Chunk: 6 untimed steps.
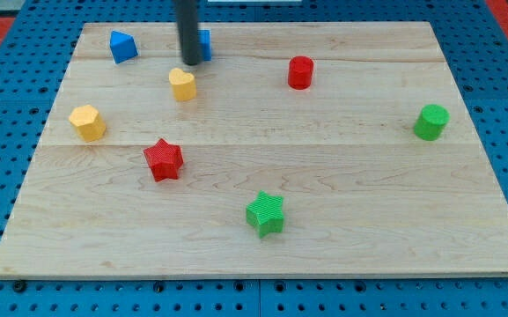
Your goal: Place the cube at the top center of the board
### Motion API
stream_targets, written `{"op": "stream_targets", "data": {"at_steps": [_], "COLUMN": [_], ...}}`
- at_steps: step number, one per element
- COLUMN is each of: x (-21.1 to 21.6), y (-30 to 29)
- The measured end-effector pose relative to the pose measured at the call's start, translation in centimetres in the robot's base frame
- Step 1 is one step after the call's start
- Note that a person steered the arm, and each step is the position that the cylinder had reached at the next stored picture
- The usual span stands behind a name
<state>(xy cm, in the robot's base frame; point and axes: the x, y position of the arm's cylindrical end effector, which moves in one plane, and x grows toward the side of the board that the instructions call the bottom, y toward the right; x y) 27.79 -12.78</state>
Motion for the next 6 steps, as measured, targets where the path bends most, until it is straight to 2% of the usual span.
{"op": "stream_targets", "data": {"at_steps": [1, 2, 4, 6], "x": [-2.6, -3.9, -3.3, -3.3], "y": [1.0, 5.0, 10.5, 11.3]}}
